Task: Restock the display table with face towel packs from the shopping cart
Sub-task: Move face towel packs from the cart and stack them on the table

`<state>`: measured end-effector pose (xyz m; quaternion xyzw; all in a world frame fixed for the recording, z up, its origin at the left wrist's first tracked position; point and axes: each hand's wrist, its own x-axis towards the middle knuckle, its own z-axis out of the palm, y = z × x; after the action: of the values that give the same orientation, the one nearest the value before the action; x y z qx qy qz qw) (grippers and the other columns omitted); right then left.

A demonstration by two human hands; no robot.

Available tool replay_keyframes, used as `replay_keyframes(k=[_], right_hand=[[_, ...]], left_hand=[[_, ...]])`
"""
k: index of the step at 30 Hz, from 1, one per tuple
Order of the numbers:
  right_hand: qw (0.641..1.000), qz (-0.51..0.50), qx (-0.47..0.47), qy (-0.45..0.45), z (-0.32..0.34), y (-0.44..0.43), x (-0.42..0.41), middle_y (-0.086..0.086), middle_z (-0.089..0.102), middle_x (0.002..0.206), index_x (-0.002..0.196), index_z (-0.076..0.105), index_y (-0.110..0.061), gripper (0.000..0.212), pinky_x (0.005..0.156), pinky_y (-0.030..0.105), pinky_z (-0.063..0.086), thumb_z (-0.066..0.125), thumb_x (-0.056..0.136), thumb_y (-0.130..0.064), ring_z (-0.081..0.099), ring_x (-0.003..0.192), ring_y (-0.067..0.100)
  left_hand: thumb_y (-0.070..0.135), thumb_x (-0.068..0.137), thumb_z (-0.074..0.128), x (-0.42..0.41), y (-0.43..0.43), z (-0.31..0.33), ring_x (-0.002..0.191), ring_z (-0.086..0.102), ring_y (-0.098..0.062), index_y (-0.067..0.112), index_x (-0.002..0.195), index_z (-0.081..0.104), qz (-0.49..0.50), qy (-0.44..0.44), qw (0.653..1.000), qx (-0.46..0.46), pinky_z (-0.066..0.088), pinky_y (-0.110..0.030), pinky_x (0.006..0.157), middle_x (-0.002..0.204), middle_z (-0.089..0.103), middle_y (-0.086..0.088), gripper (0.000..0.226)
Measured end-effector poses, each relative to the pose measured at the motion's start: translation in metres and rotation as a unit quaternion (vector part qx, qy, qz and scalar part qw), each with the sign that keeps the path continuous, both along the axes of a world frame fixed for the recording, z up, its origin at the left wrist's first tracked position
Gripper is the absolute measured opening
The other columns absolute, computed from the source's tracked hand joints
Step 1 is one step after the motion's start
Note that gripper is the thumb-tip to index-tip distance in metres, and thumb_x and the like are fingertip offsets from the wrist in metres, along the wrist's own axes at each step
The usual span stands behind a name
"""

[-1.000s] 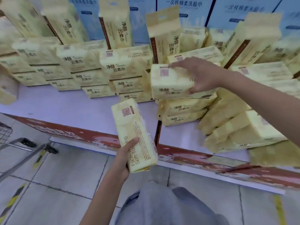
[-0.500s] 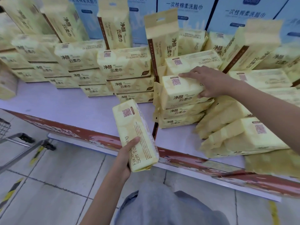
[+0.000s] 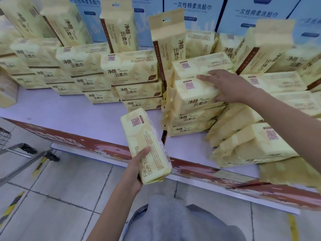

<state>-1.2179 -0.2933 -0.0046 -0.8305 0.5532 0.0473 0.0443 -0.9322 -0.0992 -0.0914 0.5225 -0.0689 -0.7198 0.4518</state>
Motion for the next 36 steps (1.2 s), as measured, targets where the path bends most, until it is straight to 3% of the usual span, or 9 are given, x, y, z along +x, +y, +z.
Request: replay_keyframes(k=[4, 8, 13, 17, 23, 27, 31, 33, 36], right_hand=[[0.985, -0.046, -0.069, -0.152, 0.012, 0.04, 0.026, 0.007, 0.03, 0.15, 0.148, 0.024, -0.029, 0.088, 0.11, 0.04, 0.027, 0.075, 0.076, -0.032, 0.026, 0.139, 0.024], [0.897, -0.13, -0.033, -0.422, -0.003, 0.109, 0.068, -0.004, 0.049, 0.131, 0.136, 0.041, -0.028, 0.066, 0.099, 0.028, 0.033, 0.069, 0.077, -0.04, 0.044, 0.12, 0.011], [0.664, -0.398, 0.26, -0.577, -0.055, 0.159, 0.101, -0.003, 0.054, 0.117, 0.133, 0.04, -0.025, 0.061, 0.076, 0.024, 0.042, 0.065, 0.082, -0.045, 0.053, 0.094, 0.007], [0.497, -0.44, 0.337, -0.668, -0.075, 0.167, 0.107, 0.006, 0.06, 0.107, 0.126, 0.041, -0.021, 0.057, 0.05, 0.027, 0.051, 0.068, 0.08, -0.038, 0.062, 0.081, 0.021], [0.461, -0.463, 0.295, -0.698, -0.096, 0.154, 0.097, 0.009, 0.067, 0.111, 0.126, 0.052, -0.018, 0.058, 0.054, 0.029, 0.051, 0.074, 0.072, -0.025, 0.063, 0.089, 0.023], [0.479, -0.458, 0.306, -0.684, -0.11, 0.147, 0.074, 0.007, 0.069, 0.114, 0.12, 0.059, -0.019, 0.062, 0.071, 0.034, 0.05, 0.071, 0.061, -0.032, 0.062, 0.104, 0.025], [0.47, -0.457, 0.347, -0.671, -0.136, 0.141, 0.058, 0.012, 0.067, 0.116, 0.122, 0.059, -0.017, 0.068, 0.089, 0.047, 0.049, 0.074, 0.057, -0.028, 0.06, 0.111, 0.031], [0.44, -0.47, 0.342, -0.684, -0.148, 0.137, 0.059, 0.015, 0.064, 0.121, 0.127, 0.054, -0.014, 0.076, 0.084, 0.047, 0.052, 0.076, 0.056, -0.026, 0.061, 0.11, 0.032], [0.372, -0.492, 0.284, -0.735, -0.168, 0.134, 0.062, 0.02, 0.06, 0.125, 0.131, 0.048, -0.002, 0.069, 0.07, 0.039, 0.055, 0.069, 0.069, -0.022, 0.063, 0.099, 0.031]], left_hand=[[0.023, 0.072, 0.066, -0.011, -0.004, 0.001, 0.089, 0.072, -0.022, 0.016, 0.113, 0.062, 0.018, 0.041, 0.999, -0.02, 0.06, -0.041, 0.065, 0.106, 0.073, -0.009, 0.042], [0.031, 0.075, 0.065, -0.027, -0.012, -0.001, 0.103, 0.067, -0.024, 0.018, 0.123, 0.058, 0.035, 0.094, 0.995, -0.017, 0.058, -0.041, 0.074, 0.114, 0.07, -0.007, 0.05], [0.044, 0.074, 0.067, -0.049, -0.027, -0.01, 0.111, 0.062, -0.033, 0.016, 0.125, 0.056, 0.054, 0.111, 0.992, -0.001, 0.043, -0.056, 0.101, 0.116, 0.069, -0.013, 0.059], [0.046, 0.08, 0.064, -0.066, -0.031, -0.012, 0.111, 0.062, -0.032, 0.014, 0.122, 0.057, 0.045, 0.095, 0.994, -0.01, 0.045, -0.053, 0.1, 0.116, 0.068, -0.014, 0.053], [0.058, 0.061, 0.076, -0.068, -0.029, -0.022, 0.115, 0.059, -0.034, 0.014, 0.13, 0.054, -0.013, 0.028, 0.999, -0.039, 0.046, -0.055, 0.099, 0.122, 0.065, -0.012, 0.085], [0.062, 0.05, 0.079, -0.022, -0.044, -0.048, 0.119, 0.054, -0.032, 0.022, 0.141, 0.037, 0.098, -0.127, 0.986, 0.038, 0.045, -0.052, 0.092, 0.133, 0.056, -0.005, 0.109], [0.046, 0.07, 0.074, 0.011, -0.061, -0.067, 0.104, 0.06, -0.029, 0.022, 0.128, 0.052, -0.011, -0.144, 0.989, 0.037, 0.052, -0.037, 0.069, 0.121, 0.063, -0.009, 0.066], [0.026, 0.082, 0.069, 0.003, -0.063, -0.07, 0.091, 0.06, -0.027, 0.019, 0.113, 0.058, -0.051, -0.16, 0.985, 0.041, 0.051, -0.034, 0.064, 0.109, 0.064, -0.011, 0.034], [0.013, 0.084, 0.067, -0.013, -0.065, -0.085, 0.082, 0.06, -0.021, 0.013, 0.117, 0.056, -0.032, -0.177, 0.983, 0.036, 0.052, -0.033, 0.06, 0.101, 0.062, -0.008, 0.034]])
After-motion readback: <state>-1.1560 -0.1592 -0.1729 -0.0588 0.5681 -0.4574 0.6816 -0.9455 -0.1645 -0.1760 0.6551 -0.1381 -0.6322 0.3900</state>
